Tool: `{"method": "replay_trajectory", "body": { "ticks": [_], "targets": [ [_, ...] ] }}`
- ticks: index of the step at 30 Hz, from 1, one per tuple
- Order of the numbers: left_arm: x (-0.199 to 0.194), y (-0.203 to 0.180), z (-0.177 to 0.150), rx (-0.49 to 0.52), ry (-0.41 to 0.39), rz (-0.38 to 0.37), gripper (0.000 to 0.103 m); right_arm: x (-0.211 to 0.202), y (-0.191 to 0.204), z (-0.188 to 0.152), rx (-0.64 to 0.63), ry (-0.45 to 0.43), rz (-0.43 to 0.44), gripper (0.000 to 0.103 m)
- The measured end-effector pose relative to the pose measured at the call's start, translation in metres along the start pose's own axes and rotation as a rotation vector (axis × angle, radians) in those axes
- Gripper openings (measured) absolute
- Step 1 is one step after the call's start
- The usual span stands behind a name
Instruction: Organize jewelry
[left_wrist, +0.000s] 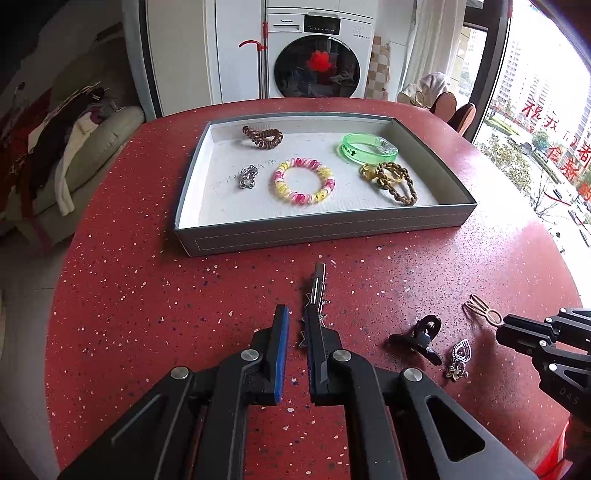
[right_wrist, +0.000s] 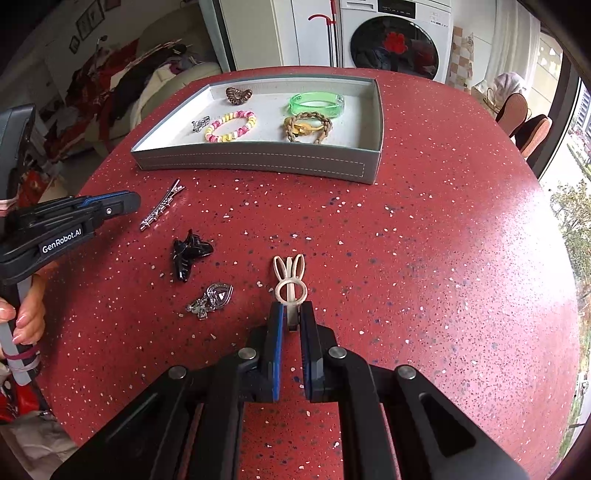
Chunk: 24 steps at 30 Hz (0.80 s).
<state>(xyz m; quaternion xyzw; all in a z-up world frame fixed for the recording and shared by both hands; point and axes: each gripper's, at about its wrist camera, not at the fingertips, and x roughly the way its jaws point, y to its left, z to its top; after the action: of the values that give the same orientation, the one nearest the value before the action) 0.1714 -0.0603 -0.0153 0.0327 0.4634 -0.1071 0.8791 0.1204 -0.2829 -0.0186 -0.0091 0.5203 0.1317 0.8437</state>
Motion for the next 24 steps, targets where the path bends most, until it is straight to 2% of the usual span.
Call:
{"method": "replay_trajectory", "body": {
  "ticks": [1, 2, 4, 5, 9, 11, 12, 13, 16, 18, 19, 20, 21, 22, 23, 24],
  "targets": [
    [0.001, 0.000, 0.000, 0.002, 0.003, 0.006, 0.027, 0.002, -0.001, -0.001, 0.004, 0.005, 0.001, 0.009],
    [0.004, -0.001, 0.000, 0.004, 0.010, 0.011, 0.049, 0.003, -0.002, -0.002, 0.007, 0.010, 0.002, 0.010],
    [0.006, -0.001, -0.001, -0.003, 0.022, 0.022, 0.103, 0.004, -0.003, -0.002, 0.018, 0.011, 0.006, 0.010],
    [0.003, -0.002, -0.001, -0.005, -0.003, 0.031, 0.103, 0.004, -0.003, -0.002, 0.021, 0.010, 0.000, 0.010],
    [0.004, -0.009, 0.003, 0.032, -0.001, 0.043, 0.103, 0.007, 0.000, 0.002, 0.014, 0.020, -0.016, 0.015],
    [0.009, -0.012, 0.005, 0.040, 0.004, 0.057, 0.103, 0.008, 0.002, 0.004, 0.015, 0.020, -0.015, 0.028],
    [0.012, -0.013, 0.006, 0.045, 0.007, 0.060, 0.103, 0.009, 0.004, 0.005, 0.013, 0.020, -0.020, 0.040],
    [0.015, -0.014, 0.007, 0.051, 0.011, 0.064, 0.103, 0.010, 0.006, 0.007, 0.009, 0.022, -0.029, 0.044],
    [0.024, -0.017, 0.009, 0.071, 0.030, 0.073, 0.102, 0.013, 0.013, 0.009, -0.014, 0.028, -0.072, 0.043],
    [0.030, -0.017, 0.009, 0.075, 0.054, 0.058, 0.091, 0.013, 0.014, 0.010, -0.017, 0.031, -0.095, 0.039],
    [0.033, -0.017, 0.009, 0.076, 0.062, 0.043, 0.081, 0.013, 0.015, 0.010, -0.020, 0.032, -0.115, 0.026],
    [0.031, -0.016, 0.009, 0.072, 0.053, 0.018, 0.070, 0.013, 0.014, 0.010, -0.016, 0.028, -0.114, 0.020],
    [0.030, -0.017, 0.008, 0.074, 0.049, 0.001, 0.062, 0.012, 0.012, 0.009, -0.003, 0.026, -0.104, 0.020],
    [0.029, -0.017, 0.008, 0.080, 0.044, -0.014, 0.041, 0.011, 0.010, 0.009, 0.007, 0.023, -0.102, 0.020],
    [0.028, -0.018, 0.007, 0.090, 0.040, -0.011, 0.035, 0.011, 0.010, 0.008, 0.011, 0.018, -0.107, 0.020],
    [0.028, -0.017, 0.007, 0.091, 0.037, -0.017, 0.035, 0.010, 0.009, 0.007, 0.019, 0.014, -0.108, 0.020]
  ]
}}
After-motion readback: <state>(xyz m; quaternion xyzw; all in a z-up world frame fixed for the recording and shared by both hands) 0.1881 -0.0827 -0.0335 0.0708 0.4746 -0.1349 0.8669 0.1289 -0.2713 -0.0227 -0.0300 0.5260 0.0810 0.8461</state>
